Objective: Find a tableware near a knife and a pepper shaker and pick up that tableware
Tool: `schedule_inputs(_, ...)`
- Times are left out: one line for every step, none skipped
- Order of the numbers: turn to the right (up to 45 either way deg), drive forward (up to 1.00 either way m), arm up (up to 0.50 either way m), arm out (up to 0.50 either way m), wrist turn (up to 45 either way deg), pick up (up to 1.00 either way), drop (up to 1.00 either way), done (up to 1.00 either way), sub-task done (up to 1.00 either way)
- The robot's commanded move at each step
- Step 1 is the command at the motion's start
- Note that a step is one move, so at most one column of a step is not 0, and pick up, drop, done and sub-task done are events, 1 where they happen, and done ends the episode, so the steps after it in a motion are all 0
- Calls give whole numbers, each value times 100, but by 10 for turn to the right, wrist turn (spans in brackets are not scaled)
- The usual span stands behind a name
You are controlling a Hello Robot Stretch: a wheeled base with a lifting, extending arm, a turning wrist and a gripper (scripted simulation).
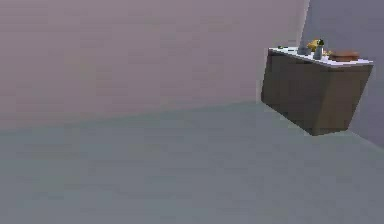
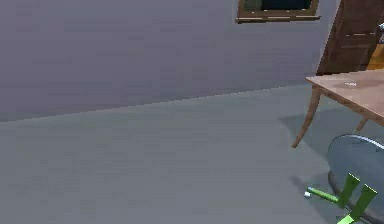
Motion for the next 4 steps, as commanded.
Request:
schedule_inputs(210, 0, 0, 0, 0, 0, 0, 0, 0)
schedule_inputs(0, 100, 0, 0, 0, 0, 0, 0, 0)
schedule_inputs(0, 100, 0, 0, 0, 0, 0, 0, 0)
schedule_inputs(0, 45, 0, 0, 0, 0, 0, 0, 0)
